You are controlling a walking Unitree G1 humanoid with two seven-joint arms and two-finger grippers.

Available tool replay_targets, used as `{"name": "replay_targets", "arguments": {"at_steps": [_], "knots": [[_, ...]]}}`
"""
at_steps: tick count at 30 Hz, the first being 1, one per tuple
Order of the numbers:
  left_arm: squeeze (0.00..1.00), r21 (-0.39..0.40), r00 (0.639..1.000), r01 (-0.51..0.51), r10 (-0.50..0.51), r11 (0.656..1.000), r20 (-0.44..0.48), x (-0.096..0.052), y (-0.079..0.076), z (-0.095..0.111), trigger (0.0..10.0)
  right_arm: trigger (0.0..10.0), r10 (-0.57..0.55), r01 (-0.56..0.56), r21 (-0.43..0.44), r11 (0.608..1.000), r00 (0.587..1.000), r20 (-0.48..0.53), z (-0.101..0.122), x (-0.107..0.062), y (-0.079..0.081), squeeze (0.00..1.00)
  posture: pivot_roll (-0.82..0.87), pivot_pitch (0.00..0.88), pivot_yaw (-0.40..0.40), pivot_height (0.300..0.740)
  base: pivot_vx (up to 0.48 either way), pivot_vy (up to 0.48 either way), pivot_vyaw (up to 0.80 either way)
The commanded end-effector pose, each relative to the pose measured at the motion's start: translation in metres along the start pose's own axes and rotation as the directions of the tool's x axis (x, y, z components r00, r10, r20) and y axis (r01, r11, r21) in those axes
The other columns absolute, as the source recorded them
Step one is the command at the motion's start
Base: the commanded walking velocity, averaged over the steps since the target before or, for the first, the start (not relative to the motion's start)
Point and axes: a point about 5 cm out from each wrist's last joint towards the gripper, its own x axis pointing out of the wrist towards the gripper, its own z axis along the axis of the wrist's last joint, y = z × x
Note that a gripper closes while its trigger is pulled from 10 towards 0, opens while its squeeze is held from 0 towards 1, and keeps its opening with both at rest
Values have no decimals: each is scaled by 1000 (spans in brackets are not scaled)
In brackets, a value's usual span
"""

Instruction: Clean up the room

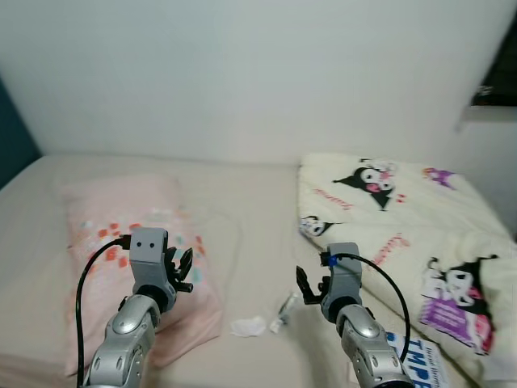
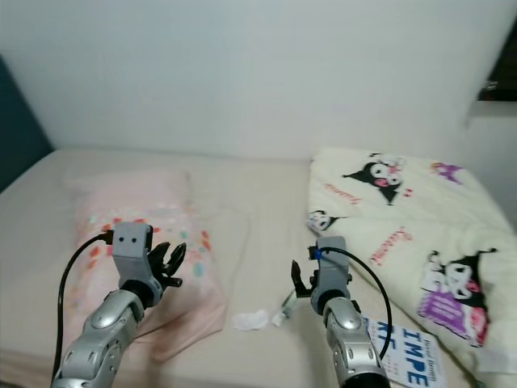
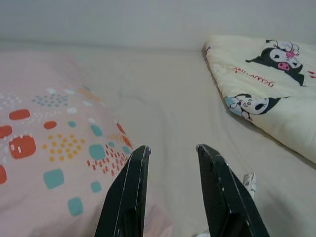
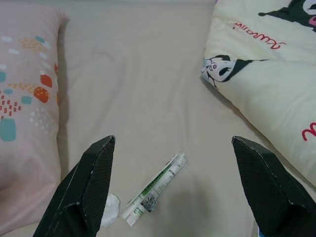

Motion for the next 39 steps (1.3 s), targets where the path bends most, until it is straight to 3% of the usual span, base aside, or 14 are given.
{"name": "replay_targets", "arguments": {"at_steps": [1,4,19,39], "knots": [[0,20,999,-28,29,999,-44,-3,9,-7,10000,10000,13,-13,4,1000,1000,-1,3,3,3,0,58,10,-13,726,0,480,0],[0,20,999,-19,20,1000,-36,-2,9,-7,10000,10000,4,-4,-4,1000,1000,2,5,4,0,0,58,12,-11,726,0,480,0],[0,30,999,-27,27,999,-28,-11,8,-7,10000,10000,-59,60,-24,998,998,12,8,5,-13,0,75,44,-19,716,0,0,0],[0,49,999,2,0,999,-44,-17,7,-8,10000,10000,-67,67,1,998,998,-1,3,3,-13,0,82,66,-5,631,0,0,0]]}}
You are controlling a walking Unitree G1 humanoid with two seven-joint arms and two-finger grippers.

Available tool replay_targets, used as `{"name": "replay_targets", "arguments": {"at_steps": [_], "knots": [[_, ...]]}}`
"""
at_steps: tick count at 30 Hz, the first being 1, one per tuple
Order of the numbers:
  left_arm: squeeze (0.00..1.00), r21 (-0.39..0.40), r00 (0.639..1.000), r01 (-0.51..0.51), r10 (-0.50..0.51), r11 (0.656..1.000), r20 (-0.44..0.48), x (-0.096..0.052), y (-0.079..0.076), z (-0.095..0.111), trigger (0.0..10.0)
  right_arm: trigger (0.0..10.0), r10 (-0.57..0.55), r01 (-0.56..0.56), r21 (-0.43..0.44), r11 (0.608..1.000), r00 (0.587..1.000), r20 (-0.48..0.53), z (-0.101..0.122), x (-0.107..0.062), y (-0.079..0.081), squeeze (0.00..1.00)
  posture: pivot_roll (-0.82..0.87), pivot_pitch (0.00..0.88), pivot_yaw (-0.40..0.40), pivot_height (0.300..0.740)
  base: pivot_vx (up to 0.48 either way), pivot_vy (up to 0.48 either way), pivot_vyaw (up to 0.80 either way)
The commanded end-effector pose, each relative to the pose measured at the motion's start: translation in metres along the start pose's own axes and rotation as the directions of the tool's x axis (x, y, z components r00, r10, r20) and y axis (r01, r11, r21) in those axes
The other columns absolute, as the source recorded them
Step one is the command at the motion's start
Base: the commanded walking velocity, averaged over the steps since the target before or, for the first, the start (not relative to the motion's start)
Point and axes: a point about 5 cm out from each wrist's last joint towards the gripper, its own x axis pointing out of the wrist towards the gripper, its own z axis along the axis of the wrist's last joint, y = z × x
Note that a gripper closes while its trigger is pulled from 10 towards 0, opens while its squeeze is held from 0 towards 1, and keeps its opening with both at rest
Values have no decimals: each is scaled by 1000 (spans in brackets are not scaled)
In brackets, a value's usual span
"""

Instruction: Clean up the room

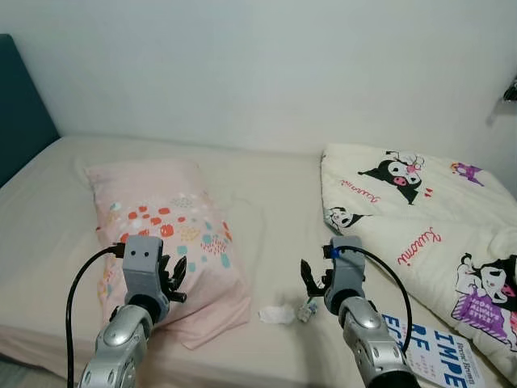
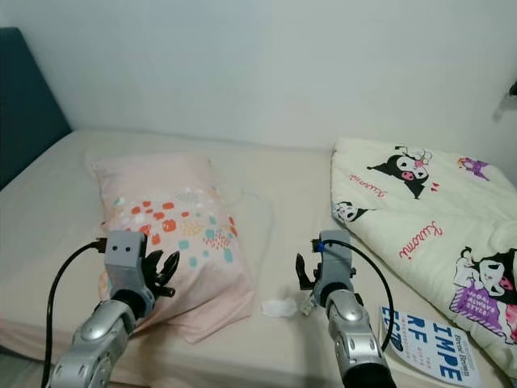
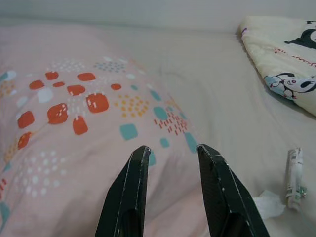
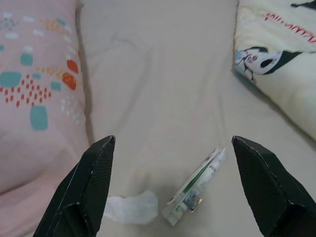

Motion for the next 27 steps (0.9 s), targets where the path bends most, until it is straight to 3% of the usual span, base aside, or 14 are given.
{"name": "replay_targets", "arguments": {"at_steps": [1,7,27], "knots": [[0,13,999,2,-2,1000,-32,-3,3,-5,10000,10000,-6,6,16,1000,1000,-11,-5,-2,1,0,82,66,-2,626,0,0,0],[0,16,999,16,-16,1000,-38,-4,1,-5,10000,10000,8,-7,19,1000,1000,-17,-8,-4,3,0,83,66,-1,602,0,0,0],[0,20,998,46,-45,999,-48,-6,-1,-5,10000,10000,-6,7,36,999,999,-43,-15,-6,5,0,90,72,3,602,0,0,0]]}}
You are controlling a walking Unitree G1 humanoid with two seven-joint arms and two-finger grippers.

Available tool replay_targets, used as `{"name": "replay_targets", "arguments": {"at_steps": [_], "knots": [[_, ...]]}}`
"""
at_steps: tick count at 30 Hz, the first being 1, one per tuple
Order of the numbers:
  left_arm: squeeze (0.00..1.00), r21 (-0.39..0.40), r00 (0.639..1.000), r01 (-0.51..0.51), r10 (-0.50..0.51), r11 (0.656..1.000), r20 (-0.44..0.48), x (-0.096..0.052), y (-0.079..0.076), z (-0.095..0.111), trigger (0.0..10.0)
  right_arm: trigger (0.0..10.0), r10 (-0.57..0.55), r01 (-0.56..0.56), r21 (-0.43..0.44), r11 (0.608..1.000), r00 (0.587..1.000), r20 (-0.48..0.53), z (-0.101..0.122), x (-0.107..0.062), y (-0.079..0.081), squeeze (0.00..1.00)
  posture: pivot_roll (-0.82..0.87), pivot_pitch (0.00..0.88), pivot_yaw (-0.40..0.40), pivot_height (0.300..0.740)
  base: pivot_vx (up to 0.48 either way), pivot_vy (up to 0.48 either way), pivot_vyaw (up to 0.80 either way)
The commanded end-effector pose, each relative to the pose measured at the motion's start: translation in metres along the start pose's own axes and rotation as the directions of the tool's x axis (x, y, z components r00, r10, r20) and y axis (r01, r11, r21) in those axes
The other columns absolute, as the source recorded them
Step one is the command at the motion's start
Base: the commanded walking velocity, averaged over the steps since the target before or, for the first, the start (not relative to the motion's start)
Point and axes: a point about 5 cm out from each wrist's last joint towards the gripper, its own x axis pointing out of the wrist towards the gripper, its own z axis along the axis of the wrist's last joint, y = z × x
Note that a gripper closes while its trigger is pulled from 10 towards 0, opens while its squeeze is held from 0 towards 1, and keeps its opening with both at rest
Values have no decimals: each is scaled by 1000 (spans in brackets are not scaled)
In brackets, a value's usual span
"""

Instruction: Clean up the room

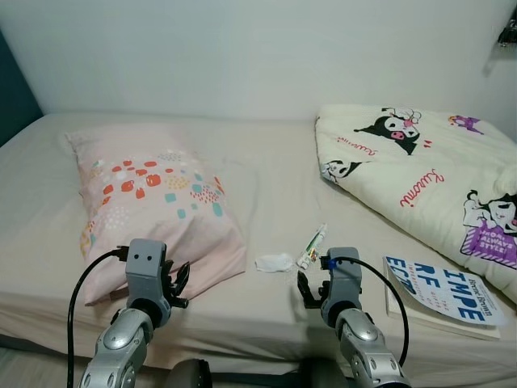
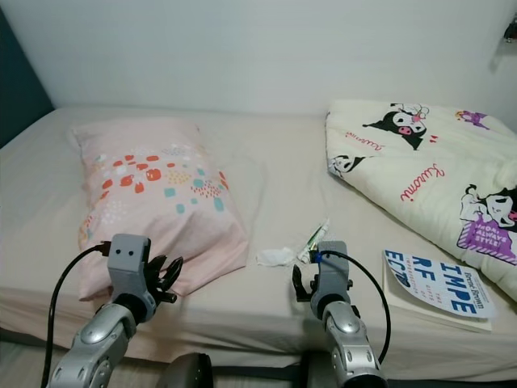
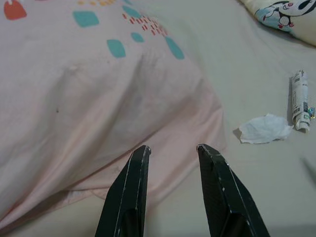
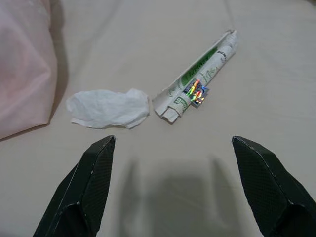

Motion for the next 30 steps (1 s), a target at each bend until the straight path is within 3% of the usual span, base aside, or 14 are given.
{"name": "replay_targets", "arguments": {"at_steps": [1,24,25,26,28,30], "knots": [[0,18,1000,5,-5,1000,-15,-3,2,-1,10000,10000,-5,5,14,1000,1000,0,2,1,0,0,90,72,3,602,0,0,0],[0,24,1000,10,-10,1000,-21,-6,2,-1,10000,10000,5,-5,37,999,1000,19,4,3,2,0,93,82,2,592,0,0,0],[0,25,1000,6,-6,1000,-10,-5,4,2,10000,10000,5,-6,32,999,1000,29,8,7,1,733,93,95,3,592,0,0,0],[0,39,1000,3,-3,999,7,-5,6,6,10000,10000,1,-2,27,1000,999,38,15,14,0,1000,95,116,0,592,0,0,0],[0,100,998,6,-12,995,55,-5,11,19,10000,10000,9,-11,19,1000,998,58,35,31,-1,1000,119,168,-13,592,0,0,0],[0,112,998,7,-15,994,64,-6,12,22,10000,10000,13,-14,19,1000,998,61,40,34,-1,1000,119,168,-13,592,0,0,0]]}}
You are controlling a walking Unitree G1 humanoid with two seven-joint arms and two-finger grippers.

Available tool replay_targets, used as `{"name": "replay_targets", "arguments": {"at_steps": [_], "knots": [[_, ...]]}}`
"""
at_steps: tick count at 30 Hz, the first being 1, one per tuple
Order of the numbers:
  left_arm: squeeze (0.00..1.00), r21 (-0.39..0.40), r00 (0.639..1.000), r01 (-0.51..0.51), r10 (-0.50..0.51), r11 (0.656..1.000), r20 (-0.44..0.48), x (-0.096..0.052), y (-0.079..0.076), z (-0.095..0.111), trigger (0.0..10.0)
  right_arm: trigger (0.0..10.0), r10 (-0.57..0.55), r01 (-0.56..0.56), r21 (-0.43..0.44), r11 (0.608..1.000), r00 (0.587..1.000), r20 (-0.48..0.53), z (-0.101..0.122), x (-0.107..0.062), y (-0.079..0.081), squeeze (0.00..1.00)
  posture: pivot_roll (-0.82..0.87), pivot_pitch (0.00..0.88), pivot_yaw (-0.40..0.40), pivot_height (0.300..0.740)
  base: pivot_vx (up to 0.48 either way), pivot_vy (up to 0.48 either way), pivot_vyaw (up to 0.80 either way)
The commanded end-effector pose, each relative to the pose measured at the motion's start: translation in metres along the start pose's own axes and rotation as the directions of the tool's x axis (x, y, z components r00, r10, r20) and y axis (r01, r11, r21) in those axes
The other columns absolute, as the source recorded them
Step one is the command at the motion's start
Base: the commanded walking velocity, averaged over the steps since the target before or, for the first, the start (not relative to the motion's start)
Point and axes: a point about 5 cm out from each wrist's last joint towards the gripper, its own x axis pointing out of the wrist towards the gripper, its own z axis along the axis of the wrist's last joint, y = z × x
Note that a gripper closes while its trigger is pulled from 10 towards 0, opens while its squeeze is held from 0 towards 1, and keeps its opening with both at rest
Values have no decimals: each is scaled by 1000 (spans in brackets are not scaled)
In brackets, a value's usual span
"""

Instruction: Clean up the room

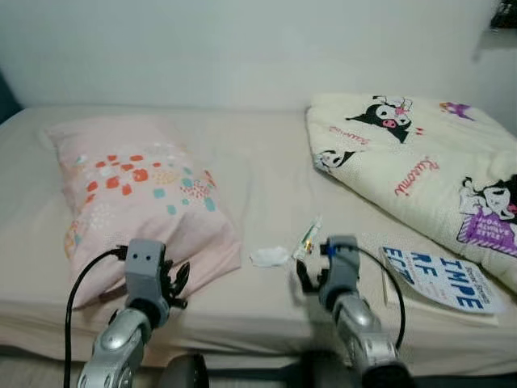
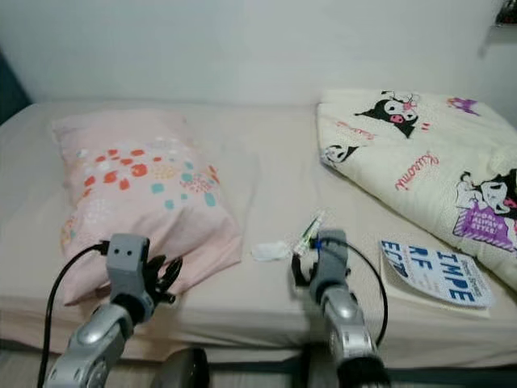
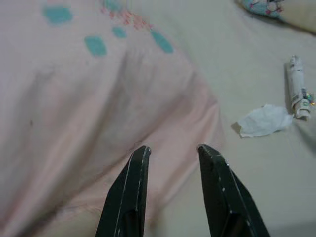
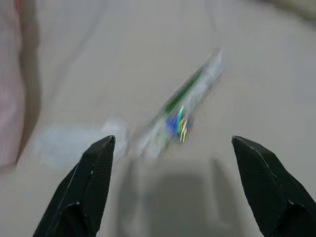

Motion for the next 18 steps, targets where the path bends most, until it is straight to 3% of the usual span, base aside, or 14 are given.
{"name": "replay_targets", "arguments": {"at_steps": [1,2,3,6,7,8,11,18], "knots": [[0,45,999,4,-5,999,33,-3,6,10,10000,10000,8,-8,30,1000,1000,-22,-2,4,1,1000,142,212,-25,592,0,0,0],[0,45,999,4,-5,999,33,-3,6,10,10000,10000,8,-8,30,1000,1000,-22,-2,4,1,1000,142,212,-25,592,0,0,0],[0,60,998,11,-15,998,68,-5,10,24,10000,10000,40,-39,15,999,998,-47,6,13,3,1000,163,249,-36,592,0,0,0],[0,66,997,12,-18,998,79,-5,11,28,10000,10000,51,-51,8,999,997,-57,9,15,4,1000,163,249,-36,592,0,0,0],[0,73,995,16,-23,997,93,-8,11,36,10000,10000,72,-74,-17,997,996,-58,13,17,6,1000,206,312,-43,592,0,0,0],[0,73,995,16,-23,997,93,-8,11,36,10000,10000,72,-74,-17,997,996,-58,13,17,6,1000,206,312,-43,592,0,0,0],[0,81,990,9,-20,997,142,-20,14,58,10000,10000,89,-94,-85,992,994,-60,27,24,5,1000,231,357,-42,592,0,0,0],[0,107,988,-4,-12,994,156,-34,20,70,10000,10000,11,-11,3,1000,1000,-27,45,29,-9,1000,264,393,-44,592,0,0,0]]}}
